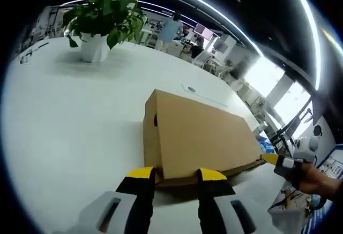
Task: Operate the shoe box by opening the lid, removing the specified soft item, and placing it in the target area until the item is outside and the box remains undamaged.
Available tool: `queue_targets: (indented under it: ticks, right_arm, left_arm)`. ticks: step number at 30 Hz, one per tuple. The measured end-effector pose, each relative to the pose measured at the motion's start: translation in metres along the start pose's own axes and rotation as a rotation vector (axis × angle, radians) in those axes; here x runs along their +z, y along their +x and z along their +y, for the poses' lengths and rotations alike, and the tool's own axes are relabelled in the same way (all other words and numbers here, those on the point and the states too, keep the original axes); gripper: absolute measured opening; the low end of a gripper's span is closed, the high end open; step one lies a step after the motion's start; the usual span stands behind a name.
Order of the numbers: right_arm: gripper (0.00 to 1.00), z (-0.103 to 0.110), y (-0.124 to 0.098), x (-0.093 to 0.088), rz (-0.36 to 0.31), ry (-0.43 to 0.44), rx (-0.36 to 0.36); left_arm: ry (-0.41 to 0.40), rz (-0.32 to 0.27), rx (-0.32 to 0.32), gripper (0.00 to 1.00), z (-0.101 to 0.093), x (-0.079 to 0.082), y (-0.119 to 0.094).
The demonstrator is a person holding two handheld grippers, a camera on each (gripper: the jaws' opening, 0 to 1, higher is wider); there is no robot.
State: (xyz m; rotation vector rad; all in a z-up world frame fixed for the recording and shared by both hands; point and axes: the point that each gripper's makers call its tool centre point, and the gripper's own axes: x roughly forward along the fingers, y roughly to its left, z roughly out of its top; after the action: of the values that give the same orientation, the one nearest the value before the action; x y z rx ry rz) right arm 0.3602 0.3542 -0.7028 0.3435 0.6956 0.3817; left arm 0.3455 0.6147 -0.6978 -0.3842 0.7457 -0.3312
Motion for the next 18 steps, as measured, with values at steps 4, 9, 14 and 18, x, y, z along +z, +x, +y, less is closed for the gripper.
queue_targets:
  ticks: [4,9,14,18]
  right_arm:
    - [0.19,-0.003,-0.007,0.003,-0.013,-0.003,0.008]
    - [0.29,-0.016,-0.033,0.002,-0.047,-0.019,0.005]
    - [0.43,-0.039,-0.064,-0.008,-0.049,-0.091,-0.057]
    - [0.57,-0.054,-0.092,-0.007,-0.087,-0.134,-0.128]
  left_arm:
    - [0.017,-0.002,-0.001,0.32,-0.003,0.001,-0.005]
    - [0.144,-0.044,0.031,0.36,-0.011,0.006,-0.023]
    - [0.277,-0.066,-0.016,0.40,-0.044,-0.001,-0.036]
    - [0.296,-0.069,-0.042,0.43,-0.062,-0.017,-0.039]
